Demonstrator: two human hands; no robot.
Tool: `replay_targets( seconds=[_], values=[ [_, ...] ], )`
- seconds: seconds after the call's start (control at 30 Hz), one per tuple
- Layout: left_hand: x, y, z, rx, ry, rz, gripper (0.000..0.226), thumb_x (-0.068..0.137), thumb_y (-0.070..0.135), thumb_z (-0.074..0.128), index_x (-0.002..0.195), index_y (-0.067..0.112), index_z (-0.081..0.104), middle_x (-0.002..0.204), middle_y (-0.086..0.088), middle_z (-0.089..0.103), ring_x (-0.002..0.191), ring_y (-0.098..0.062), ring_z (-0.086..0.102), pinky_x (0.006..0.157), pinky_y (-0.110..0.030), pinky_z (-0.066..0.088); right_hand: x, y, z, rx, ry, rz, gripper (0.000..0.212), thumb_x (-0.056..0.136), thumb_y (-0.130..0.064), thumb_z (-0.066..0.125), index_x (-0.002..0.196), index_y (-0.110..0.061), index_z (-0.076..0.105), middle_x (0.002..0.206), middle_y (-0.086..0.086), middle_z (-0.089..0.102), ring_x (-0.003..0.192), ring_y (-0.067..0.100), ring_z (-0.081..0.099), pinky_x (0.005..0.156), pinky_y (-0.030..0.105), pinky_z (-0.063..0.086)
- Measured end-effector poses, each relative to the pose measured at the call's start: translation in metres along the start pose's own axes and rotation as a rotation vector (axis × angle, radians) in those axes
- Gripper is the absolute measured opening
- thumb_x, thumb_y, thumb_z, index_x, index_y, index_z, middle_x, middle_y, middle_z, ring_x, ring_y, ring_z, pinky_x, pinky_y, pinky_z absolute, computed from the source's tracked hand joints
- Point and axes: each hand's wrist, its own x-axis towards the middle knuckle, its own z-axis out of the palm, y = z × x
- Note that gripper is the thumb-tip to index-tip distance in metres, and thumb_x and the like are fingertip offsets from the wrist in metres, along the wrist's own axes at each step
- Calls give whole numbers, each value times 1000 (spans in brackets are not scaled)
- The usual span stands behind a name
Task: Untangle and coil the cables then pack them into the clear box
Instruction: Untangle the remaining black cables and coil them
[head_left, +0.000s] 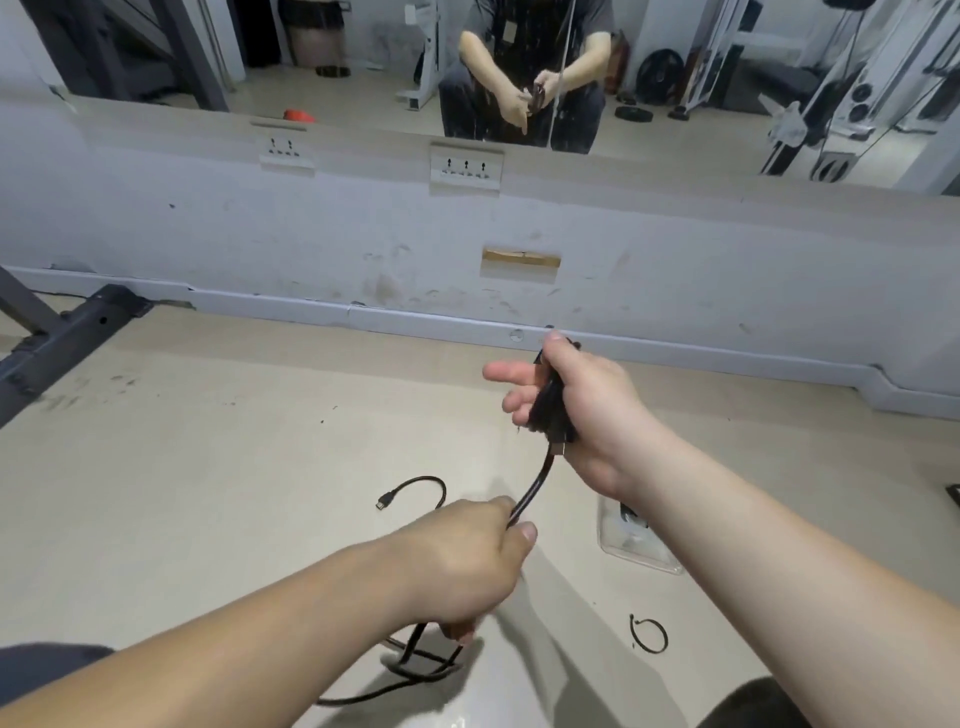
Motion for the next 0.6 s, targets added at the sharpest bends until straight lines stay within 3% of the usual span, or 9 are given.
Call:
replay_targets(
  seconds=[0.03,0.1,0.27,0.37,0.43,0.5,0.6],
  values=[
    [-2,3,0,151,68,65,35,106,50,32,101,20,50,86,-3,61,53,-14,59,64,-35,50,1,4,1,-149,32,-40,37,109,-42,38,100,-11,57,95,9,80,54,17,57,60,28,43],
    [-4,10,-8,233,193,146,24,102,45,43,90,26,52,83,3,60,62,-12,57,63,-34,46,3,6,-2,-300,79,-96,33,109,-41,37,103,-14,55,92,7,80,50,15,55,55,27,40],
    [-6,1,-51,186,375,188,20,95,39,63,77,32,61,69,9,61,69,-13,57,63,-30,45,8,-5,-20,-27,-49,13,26,109,-37,41,109,-11,46,103,19,78,58,22,57,59,28,47],
    [-9,-8,-65,173,403,258,10,95,44,63,94,39,71,79,12,67,77,-9,62,73,-35,54,2,-8,-22,116,-125,99,26,107,-37,45,99,-13,45,108,24,75,61,22,57,60,28,47],
    [-11,-8,-63,217,350,273,21,94,52,56,99,40,71,83,12,68,81,-9,62,74,-36,55,-1,-9,-22,202,-138,138,27,107,-36,46,92,-13,43,106,25,75,57,21,56,56,26,48],
    [-11,-7,-55,324,289,233,25,96,51,50,96,35,69,78,11,65,82,-14,60,70,-34,52,-5,-7,-18,132,-155,156,27,107,-35,46,93,-11,46,94,21,76,52,21,55,53,26,47],
    [-4,-7,-44,492,362,145,28,100,42,48,79,27,58,71,9,57,79,-22,58,61,-32,40,-10,2,-10,-107,-135,95,30,107,-35,47,108,-4,51,85,17,76,50,22,56,51,25,48]
  ],
)
